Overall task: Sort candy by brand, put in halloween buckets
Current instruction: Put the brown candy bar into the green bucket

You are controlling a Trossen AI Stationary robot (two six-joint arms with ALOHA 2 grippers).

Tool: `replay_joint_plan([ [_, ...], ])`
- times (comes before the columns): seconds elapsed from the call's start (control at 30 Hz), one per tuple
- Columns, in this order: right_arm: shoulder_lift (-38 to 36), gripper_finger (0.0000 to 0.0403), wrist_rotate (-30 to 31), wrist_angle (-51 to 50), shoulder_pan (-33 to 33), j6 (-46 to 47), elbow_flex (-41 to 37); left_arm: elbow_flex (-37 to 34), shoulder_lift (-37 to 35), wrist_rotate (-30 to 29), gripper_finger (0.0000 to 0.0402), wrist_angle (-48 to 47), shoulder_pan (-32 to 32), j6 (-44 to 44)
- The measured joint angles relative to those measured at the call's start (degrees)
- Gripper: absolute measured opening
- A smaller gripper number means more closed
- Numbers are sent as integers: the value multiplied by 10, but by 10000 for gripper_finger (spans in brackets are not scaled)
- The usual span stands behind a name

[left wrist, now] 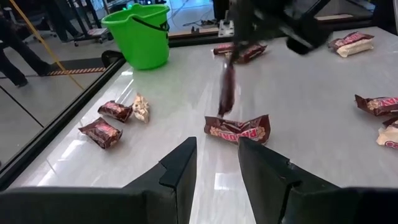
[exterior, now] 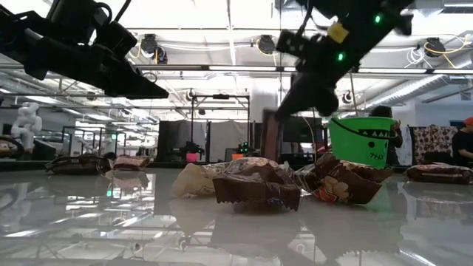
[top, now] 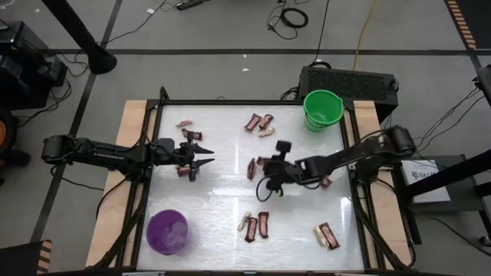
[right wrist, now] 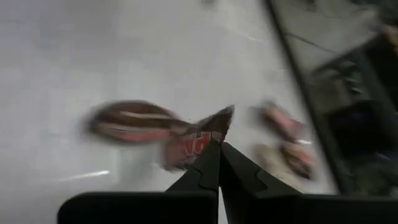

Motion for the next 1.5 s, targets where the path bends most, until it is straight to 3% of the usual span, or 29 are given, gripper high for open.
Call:
replay_joint_plan([
  [0.27, -143, 0, 115, -132, -44, 46, 0, 0, 0, 0, 128, 0, 0, 0],
  [0.7, -306, 0, 208, -208, -158, 97, 0, 0, 0, 0, 128, -1, 0, 0],
  [0.87, -325, 0, 205, -266, -212, 146, 0, 0, 0, 0, 128, -1, 0, 0],
  [1.2, -310, 0, 142, -373, -311, 250, -1, 0, 0, 0, 128, -1, 0, 0],
  [1.5, -300, 0, 86, -385, -363, 268, -1, 0, 0, 0, 128, -1, 0, 1],
])
